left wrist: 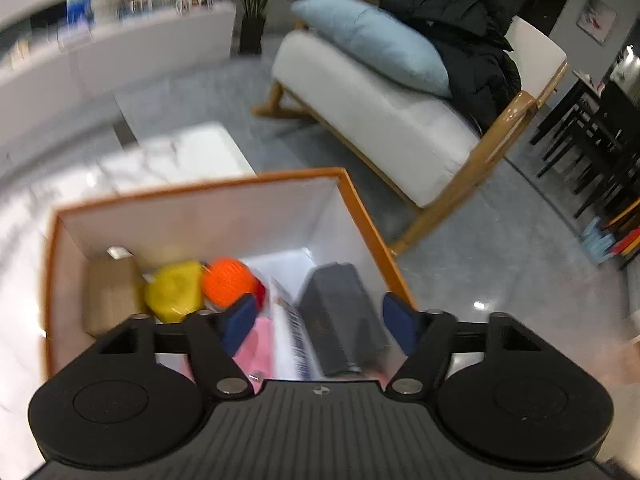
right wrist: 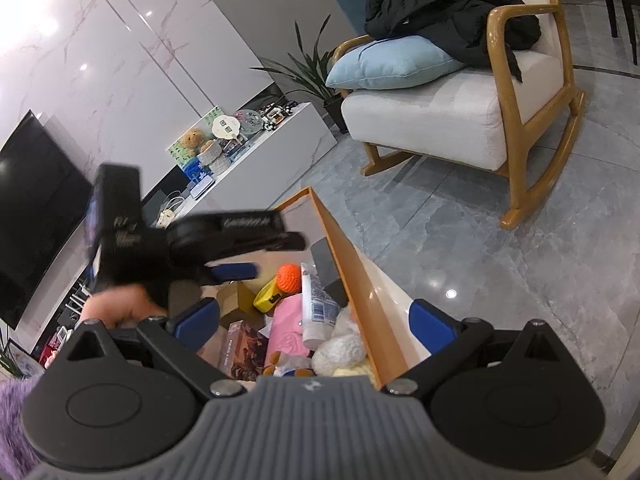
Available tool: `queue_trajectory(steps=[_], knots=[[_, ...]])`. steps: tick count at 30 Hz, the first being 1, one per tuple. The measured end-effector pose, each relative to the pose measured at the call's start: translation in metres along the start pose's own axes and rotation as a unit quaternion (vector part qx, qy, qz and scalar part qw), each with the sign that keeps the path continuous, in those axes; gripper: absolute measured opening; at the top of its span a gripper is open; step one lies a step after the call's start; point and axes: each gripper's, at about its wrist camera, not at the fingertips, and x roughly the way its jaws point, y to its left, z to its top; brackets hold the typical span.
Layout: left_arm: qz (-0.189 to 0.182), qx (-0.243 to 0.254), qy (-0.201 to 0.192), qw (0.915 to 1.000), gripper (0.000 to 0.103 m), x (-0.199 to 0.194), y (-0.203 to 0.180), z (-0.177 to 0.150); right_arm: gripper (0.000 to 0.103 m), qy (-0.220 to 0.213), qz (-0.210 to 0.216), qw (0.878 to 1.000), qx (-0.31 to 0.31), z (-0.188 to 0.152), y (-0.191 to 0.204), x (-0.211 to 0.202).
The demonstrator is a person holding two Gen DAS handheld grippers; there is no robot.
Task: Organize objects
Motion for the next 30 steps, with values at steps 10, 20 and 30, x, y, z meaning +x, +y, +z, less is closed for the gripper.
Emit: queue_trajectory(steps=[10,20,30], knots=[[-0.094,-0.114,0.043,0.9880,0.030,0.041,0.030,-0.001,0.101,-0.004,0.002,1.000,0.010,0.001,-0.004,-0.003],[-0.124,-0.108,0.016,0.9862,0.038,0.027,0.034,0.002,0.101,-0.002,0.005,1.000,-0.001,0.000,0.002,-0.003],[-0.019,-0.006,-0.128,0.9916,0.077,-0.120,0.050,-0.040,0.101,0.025,-0.021,0.998,-0.055,-0.007,0.018,0.011]])
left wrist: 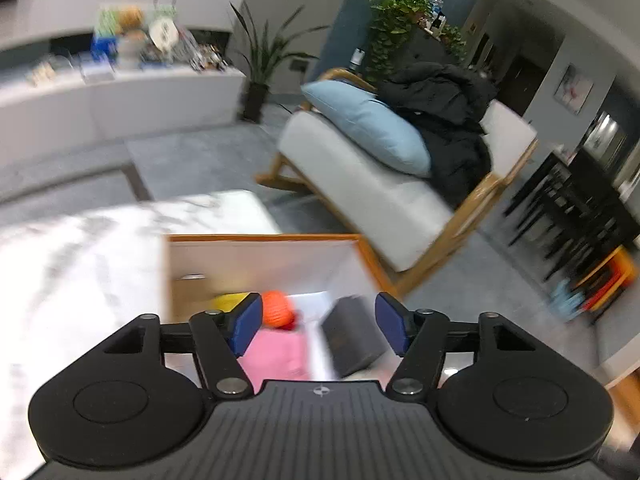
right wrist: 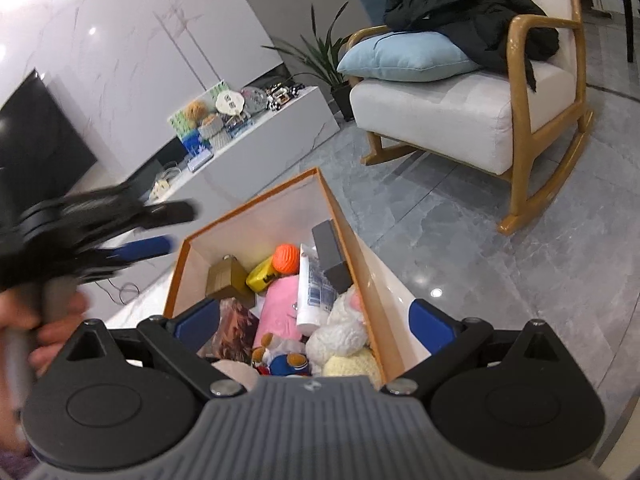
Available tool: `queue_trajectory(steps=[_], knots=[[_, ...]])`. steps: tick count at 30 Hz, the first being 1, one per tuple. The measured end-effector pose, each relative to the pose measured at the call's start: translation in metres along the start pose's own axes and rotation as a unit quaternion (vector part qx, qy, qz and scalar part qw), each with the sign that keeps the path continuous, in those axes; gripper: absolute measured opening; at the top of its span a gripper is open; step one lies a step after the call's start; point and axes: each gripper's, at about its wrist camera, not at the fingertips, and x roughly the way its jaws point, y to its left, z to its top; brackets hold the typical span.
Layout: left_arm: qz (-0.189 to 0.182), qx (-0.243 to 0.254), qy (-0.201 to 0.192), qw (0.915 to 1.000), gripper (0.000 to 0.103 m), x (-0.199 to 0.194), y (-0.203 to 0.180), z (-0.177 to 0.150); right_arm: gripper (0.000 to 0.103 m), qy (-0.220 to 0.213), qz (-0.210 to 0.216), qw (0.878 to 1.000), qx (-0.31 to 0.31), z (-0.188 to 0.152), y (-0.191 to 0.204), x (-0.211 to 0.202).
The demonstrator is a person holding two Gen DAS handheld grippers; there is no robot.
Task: Organize objects
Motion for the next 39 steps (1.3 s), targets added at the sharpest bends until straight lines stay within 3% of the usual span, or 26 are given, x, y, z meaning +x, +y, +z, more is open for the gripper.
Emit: queue_trajectory(steps=[7,9,10,14,16,18,22,25,28,32,35,37,39], knots=[[0.095,0.034,-0.045,0.9938,0.082,-0.053,0.008,-0.064,0.101,0.019,-0.018,0.998,-0.055,0.001,0.016,0.015],[0.109,0.053,-0.060,0.9908,0.082,-0.062,0.011,-0.084,0.093,0.037,-0.004,0.998,-0.048,0.012,0.018,0.027],[0.111,0.063,-0.065,0.9897,0.082,-0.066,0.013,-0.092,0.087,0.048,0.009,0.998,-0.038,0.020,0.020,0.036],[0.122,0.081,-0.072,0.9866,0.082,-0.072,0.026,-0.127,0.081,0.102,0.059,0.992,-0.049,0.040,0.055,0.089],[0.126,0.088,-0.081,0.9847,0.082,-0.074,0.030,-0.141,0.066,0.134,0.030,0.987,-0.081,0.039,0.081,0.125],[0.125,0.090,-0.083,0.9845,0.082,-0.077,0.037,-0.151,0.060,0.158,-0.003,0.981,-0.110,0.037,0.103,0.158],[0.122,0.106,-0.064,0.9848,0.082,-0.081,0.056,-0.164,0.058,0.187,-0.034,0.967,-0.168,0.021,0.126,0.197],[0.124,0.093,-0.052,0.9865,0.082,-0.080,0.071,-0.165,0.059,0.199,-0.054,0.967,-0.149,0.012,0.116,0.207],[0.108,0.049,-0.040,0.9922,0.082,-0.079,0.089,-0.168,0.058,0.219,-0.023,0.970,-0.102,0.014,0.105,0.213],[0.092,0.009,-0.011,0.9957,0.081,-0.074,0.098,-0.172,0.054,0.220,0.005,0.972,-0.083,0.021,0.097,0.214],[0.094,0.018,-0.019,0.9952,0.081,-0.076,0.095,-0.173,0.039,0.201,-0.011,0.978,-0.048,0.033,0.086,0.210],[0.092,0.020,-0.020,0.9954,0.081,-0.077,0.093,-0.173,0.013,0.185,-0.042,0.976,-0.103,0.035,0.092,0.204],[0.089,0.017,-0.015,0.9957,0.081,-0.075,0.094,-0.174,0.002,0.195,-0.042,0.970,-0.143,0.031,0.101,0.206]])
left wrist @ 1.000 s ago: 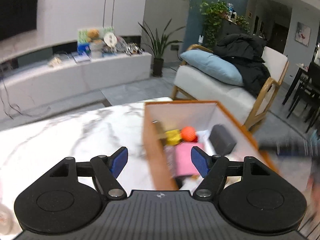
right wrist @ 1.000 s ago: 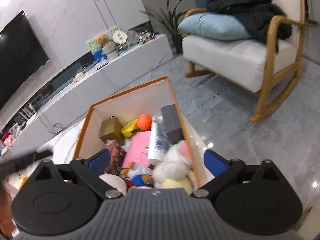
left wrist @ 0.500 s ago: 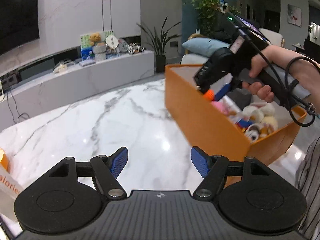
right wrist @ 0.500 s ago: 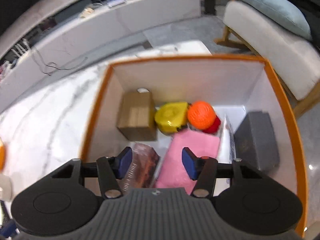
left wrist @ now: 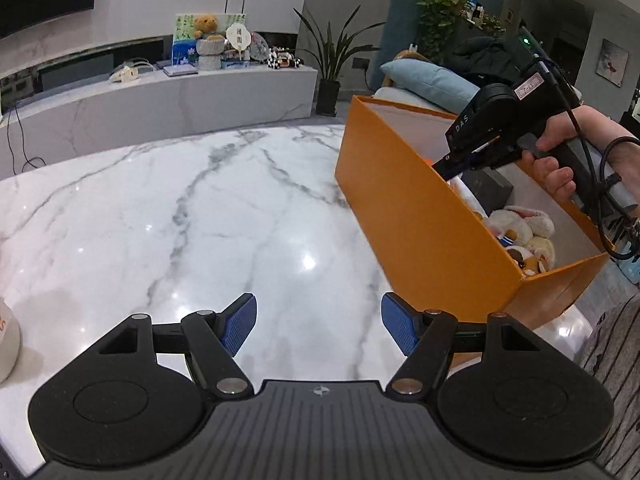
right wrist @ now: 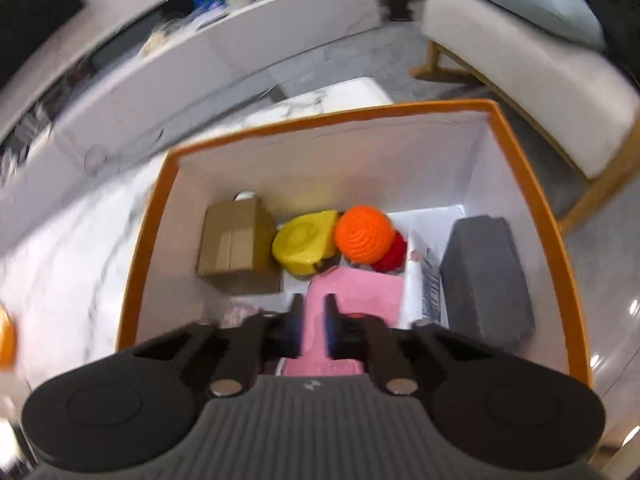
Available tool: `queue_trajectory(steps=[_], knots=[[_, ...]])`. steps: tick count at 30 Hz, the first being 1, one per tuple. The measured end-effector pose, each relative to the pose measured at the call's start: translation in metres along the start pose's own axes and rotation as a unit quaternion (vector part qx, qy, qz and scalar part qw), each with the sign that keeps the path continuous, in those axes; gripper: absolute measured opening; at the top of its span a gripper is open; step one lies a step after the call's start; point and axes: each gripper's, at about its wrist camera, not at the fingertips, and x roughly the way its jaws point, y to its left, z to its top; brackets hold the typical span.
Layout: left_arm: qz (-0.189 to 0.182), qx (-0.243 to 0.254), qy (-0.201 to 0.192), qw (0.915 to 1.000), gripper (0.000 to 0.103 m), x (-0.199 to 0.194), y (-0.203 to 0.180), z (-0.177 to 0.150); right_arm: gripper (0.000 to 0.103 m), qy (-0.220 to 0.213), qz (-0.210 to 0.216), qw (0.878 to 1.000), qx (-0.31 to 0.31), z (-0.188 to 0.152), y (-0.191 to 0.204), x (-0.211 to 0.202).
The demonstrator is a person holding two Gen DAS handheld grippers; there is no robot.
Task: Organize objects
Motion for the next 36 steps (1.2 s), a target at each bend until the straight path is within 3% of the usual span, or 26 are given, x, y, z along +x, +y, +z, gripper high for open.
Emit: queue_trajectory(steps=[11,15,23,27,36], knots=[[-0.007,-0.012,0.012,0.9998,0.081,0.001,0.002,-0.001,0.000,0.043,-0.022,0.997,-0.056,-0.010,0.035,0.044],[-0.009,-0.016,0.009,0.9998,0.081,-0.001,0.003,-0.001,0.000,0.051,0.022,0.998,-0.042,-0.010,0.033,0.048],[-0.005,-0.012,0.008,0.9999,0.081,-0.001,-0.001,-0.001,0.000,0.043,0.009,0.997,-0.057,-0.015,0.042,0.048],[0.004,-0.006,0.011,0.9999,0.081,0.001,-0.003,-0.003,0.000,0.022,-0.016,0.996,-0.089,-0.019,0.048,0.040],[0.005,-0.011,-0.001,0.9999,0.081,-0.001,-0.002,-0.001,0.001,-0.047,-0.030,0.991,-0.125,-0.035,0.049,-0.005]])
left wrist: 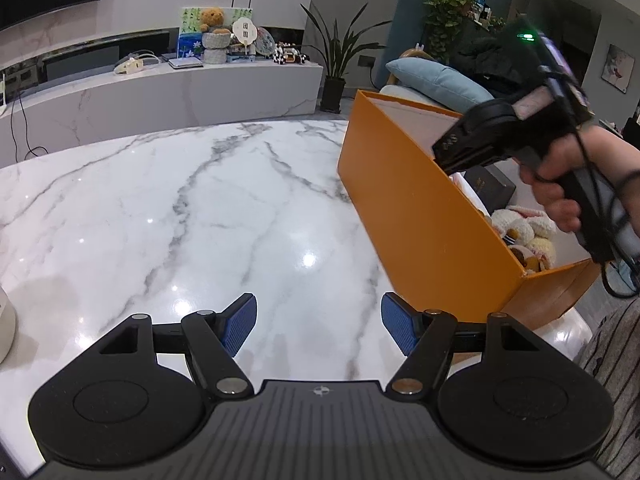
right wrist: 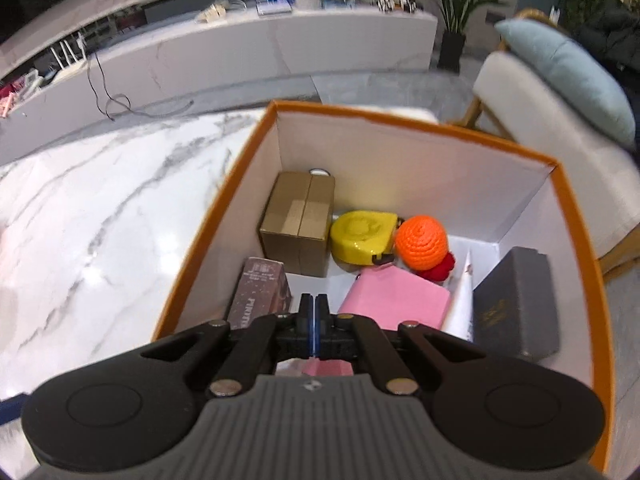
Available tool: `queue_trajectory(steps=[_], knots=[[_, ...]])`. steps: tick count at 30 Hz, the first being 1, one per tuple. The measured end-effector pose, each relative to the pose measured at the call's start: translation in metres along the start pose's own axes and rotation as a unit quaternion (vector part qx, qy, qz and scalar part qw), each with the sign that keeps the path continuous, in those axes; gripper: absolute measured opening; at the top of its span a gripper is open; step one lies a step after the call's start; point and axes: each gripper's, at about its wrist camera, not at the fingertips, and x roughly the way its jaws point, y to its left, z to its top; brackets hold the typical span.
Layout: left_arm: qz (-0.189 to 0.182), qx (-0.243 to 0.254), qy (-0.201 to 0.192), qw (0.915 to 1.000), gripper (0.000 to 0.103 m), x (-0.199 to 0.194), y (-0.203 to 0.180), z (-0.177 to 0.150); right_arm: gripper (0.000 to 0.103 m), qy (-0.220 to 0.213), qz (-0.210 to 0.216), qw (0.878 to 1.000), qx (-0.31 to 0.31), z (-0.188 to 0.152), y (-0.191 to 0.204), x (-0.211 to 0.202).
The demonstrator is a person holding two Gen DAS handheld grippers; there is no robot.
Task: Organize objects
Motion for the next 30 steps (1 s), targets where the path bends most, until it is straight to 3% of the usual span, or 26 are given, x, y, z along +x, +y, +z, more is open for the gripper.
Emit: queue_trajectory(steps=[6,8,10,14,15,16,24,27,30], knots=[[0.024,0.014,-0.028,0.9992,0.082,-0.005,-0.009,0.000,0.007,-0.036,-0.017,0.999,-0.013,-0.015,0.011,-0.020],[0.038,0.019,-0.041,0.9983,0.083,-0.009,-0.010,0.000,0.018,-0.047,-0.024,0.998,-0.016,-0.019,0.017,-0.021],[0.049,0.031,-0.058,0.9966,0.086,-0.014,-0.013,0.001,0.065,-0.072,-0.030,0.997,-0.015,-0.020,0.023,-0.031],[0.071,0.048,-0.082,0.9929,0.090,-0.024,-0.017,0.003,0.082,-0.137,-0.072,0.987,-0.031,-0.022,0.038,-0.050],[0.073,0.046,-0.086,0.9925,0.091,-0.026,-0.017,0.005,0.094,-0.152,-0.073,0.985,-0.029,-0.024,0.039,-0.056],[0.075,0.040,-0.090,0.9924,0.092,-0.028,-0.017,0.006,0.099,-0.169,-0.067,0.983,-0.022,-0.028,0.040,-0.065],[0.085,-0.031,-0.145,0.9854,0.092,-0.054,-0.006,0.012,0.102,-0.225,-0.062,0.972,0.021,-0.076,0.052,-0.118],[0.110,-0.033,-0.156,0.9810,0.092,-0.059,-0.008,0.014,0.102,-0.245,-0.058,0.967,0.034,-0.097,0.056,-0.133],[0.100,-0.020,-0.163,0.9813,0.092,-0.061,-0.009,0.015,0.102,-0.278,-0.058,0.958,0.049,-0.116,0.058,-0.146]])
